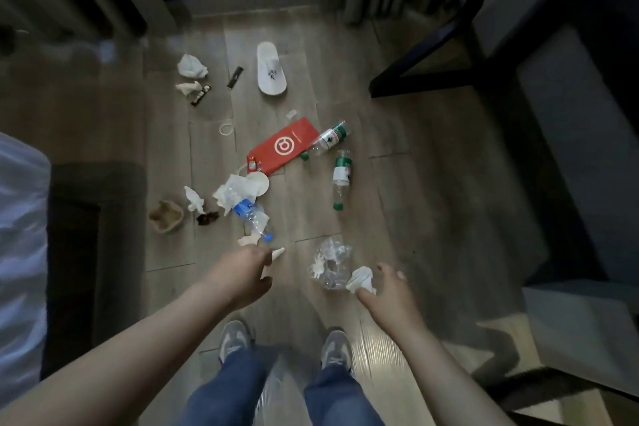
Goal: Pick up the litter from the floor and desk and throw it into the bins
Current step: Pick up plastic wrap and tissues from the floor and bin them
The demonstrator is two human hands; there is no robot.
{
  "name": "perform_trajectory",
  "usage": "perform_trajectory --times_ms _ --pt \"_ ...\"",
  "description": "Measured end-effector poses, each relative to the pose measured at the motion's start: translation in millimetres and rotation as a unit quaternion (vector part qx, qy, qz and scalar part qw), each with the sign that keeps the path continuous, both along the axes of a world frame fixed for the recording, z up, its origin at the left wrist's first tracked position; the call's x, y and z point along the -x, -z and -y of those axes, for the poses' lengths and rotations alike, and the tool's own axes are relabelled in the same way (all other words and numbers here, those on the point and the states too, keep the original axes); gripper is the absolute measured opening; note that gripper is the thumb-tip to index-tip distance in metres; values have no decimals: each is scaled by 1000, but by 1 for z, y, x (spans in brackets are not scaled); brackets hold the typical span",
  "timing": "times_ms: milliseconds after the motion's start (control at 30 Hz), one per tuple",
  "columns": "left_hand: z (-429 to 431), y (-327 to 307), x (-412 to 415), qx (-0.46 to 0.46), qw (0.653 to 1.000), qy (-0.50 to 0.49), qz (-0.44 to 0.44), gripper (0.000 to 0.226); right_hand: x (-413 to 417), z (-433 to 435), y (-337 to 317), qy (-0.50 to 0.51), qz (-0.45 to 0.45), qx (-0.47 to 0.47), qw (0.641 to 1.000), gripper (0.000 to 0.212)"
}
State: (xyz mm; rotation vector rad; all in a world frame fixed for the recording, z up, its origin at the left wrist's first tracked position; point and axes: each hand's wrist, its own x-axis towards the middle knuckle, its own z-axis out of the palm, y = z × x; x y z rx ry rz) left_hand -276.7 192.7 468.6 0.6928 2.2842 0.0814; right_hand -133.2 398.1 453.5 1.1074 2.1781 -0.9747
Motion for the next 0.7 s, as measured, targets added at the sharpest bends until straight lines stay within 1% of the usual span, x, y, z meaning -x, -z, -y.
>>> perform_trajectory --times_ms 167,233,367,433,500,600,700 --pt "-10 139 2 -17 1000 3 -17 33 -2 -8 142 41 9 -6 999 54" --pt "-12 193 -1 -23 1000 6 -17 33 -8 -6 197 52 15 -11 998 55" --pt "-17 295 -2 -54 996 60 -35 33 -20 -5 307 65 25 -8 998 73" --pt "-21 340 -1 -60 992 100 -53 32 -23 -8 354 74 30 -27 996 82" --pt "-24 380 0 -67 988 122 -61 32 -24 -8 393 72 34 -61 995 95" --pt "-28 424 6 -88 986 123 -65 33 -20 -12 438 77 30 -81 993 114" --pt "-26 444 15 -90 980 166 -69 32 -15 -18 460 71 18 -65 995 125"
